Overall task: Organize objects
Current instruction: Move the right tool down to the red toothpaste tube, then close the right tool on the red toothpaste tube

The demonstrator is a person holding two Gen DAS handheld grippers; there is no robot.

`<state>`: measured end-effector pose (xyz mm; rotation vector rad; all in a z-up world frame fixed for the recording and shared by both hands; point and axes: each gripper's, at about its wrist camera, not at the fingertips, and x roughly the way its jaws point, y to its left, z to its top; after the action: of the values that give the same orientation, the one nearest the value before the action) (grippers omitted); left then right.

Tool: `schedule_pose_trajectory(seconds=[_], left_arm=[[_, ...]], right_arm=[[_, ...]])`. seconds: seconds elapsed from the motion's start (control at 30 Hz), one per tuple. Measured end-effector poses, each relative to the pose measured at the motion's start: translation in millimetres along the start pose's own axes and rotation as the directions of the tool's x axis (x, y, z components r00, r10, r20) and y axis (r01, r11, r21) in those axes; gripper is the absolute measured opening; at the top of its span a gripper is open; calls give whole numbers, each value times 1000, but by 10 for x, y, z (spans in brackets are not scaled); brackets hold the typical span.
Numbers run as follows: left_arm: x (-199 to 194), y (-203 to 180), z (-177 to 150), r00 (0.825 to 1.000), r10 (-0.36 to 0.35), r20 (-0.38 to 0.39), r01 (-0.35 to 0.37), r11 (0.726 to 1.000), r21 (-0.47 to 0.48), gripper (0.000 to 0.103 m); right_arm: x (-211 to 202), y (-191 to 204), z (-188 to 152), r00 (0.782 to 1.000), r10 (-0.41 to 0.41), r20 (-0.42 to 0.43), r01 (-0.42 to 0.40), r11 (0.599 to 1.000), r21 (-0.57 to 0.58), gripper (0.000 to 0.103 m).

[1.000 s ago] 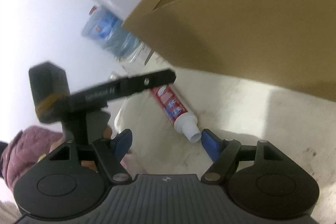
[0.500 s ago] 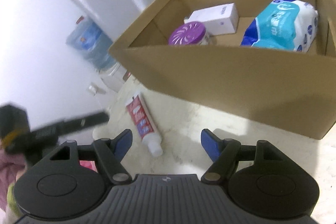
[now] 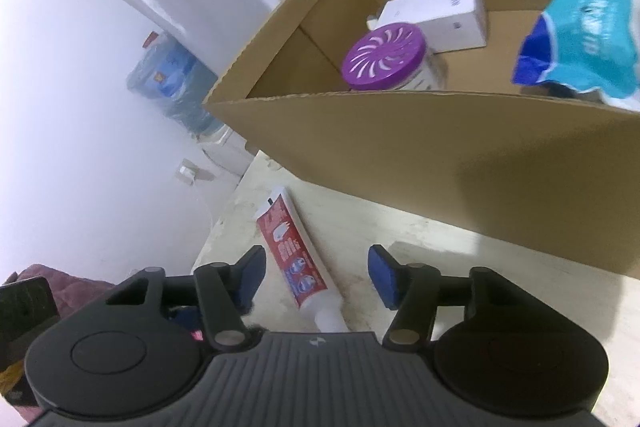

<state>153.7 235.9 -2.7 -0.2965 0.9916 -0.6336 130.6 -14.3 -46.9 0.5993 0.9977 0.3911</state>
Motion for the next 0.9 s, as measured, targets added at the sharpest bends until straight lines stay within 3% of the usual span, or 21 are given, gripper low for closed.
schedule_pose_trajectory(seconds=[0.17,0.33,0.5,0.9], left_arm=[[160,18,47,997,-30,-66,29,999,-17,66],[248,83,96,995,-15,-95,12,999,-37,67],[261,100,103,993,-26,-113,19,998,-63,66],[231,-296,-23,981,27,-190,-14,998,67,64]], right_arm=[[166,23,59,998,23,-54,-23,1000,-2,48],[261,-41,46,993,51,-107,-47,998,47,29],[254,-95,-17,988,91,-125,-80,993,91,27],[-31,-207,-283,984,105,-141,-88,988,125,27]])
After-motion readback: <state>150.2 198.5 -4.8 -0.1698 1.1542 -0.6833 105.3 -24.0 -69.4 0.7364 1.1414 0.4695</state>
